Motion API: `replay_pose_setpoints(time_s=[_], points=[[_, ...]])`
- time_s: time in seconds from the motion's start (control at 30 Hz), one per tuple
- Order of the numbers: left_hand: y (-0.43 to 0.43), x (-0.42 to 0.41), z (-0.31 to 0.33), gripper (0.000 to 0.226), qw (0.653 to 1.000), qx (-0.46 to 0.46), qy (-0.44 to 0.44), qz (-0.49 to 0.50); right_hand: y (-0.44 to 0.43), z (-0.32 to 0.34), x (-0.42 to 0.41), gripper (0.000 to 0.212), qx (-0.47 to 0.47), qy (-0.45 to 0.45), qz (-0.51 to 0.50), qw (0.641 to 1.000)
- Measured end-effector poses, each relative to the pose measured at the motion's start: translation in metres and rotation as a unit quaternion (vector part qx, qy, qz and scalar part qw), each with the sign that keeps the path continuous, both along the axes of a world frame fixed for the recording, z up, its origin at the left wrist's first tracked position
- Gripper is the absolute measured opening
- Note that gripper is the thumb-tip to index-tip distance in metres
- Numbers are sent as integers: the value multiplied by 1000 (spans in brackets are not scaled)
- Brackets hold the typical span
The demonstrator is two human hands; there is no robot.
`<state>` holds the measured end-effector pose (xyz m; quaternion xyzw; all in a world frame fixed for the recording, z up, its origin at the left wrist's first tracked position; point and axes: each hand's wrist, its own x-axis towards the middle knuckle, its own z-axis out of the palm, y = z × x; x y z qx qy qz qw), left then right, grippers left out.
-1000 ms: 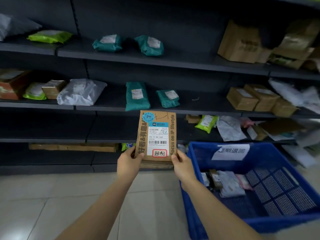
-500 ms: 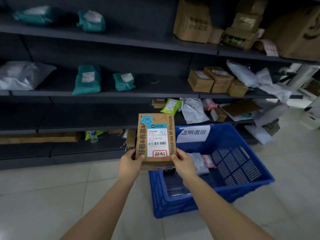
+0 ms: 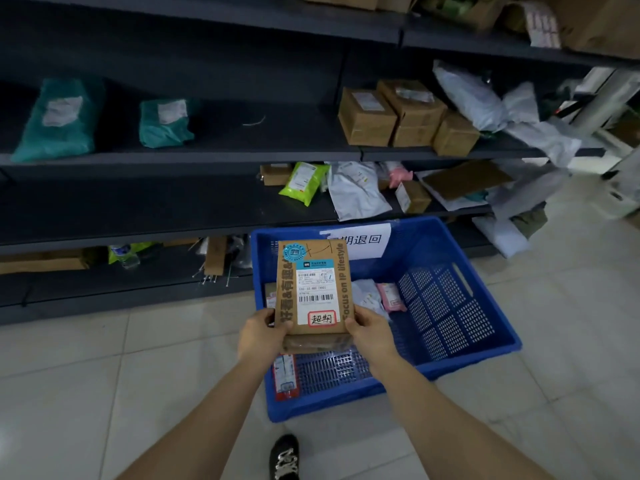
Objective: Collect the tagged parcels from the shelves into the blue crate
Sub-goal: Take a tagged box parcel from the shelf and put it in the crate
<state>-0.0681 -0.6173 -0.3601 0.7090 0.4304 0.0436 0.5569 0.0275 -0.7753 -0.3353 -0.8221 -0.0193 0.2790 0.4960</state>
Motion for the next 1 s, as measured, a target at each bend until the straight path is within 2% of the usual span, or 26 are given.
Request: replay_pose_setpoints(time_s=[0.27, 0.63, 1.0], points=[[-16, 77, -49, 17, 996, -14, 85, -12, -15, -54, 87, 21, -66, 32, 28, 997], [-68, 150, -143, 25, 981, -40, 186, 24, -49, -164, 186, 17, -170, 61, 147, 972], [-90, 173, -278, 18, 950, -42, 308, 13, -61, -315, 207, 12, -205, 147, 167, 953]])
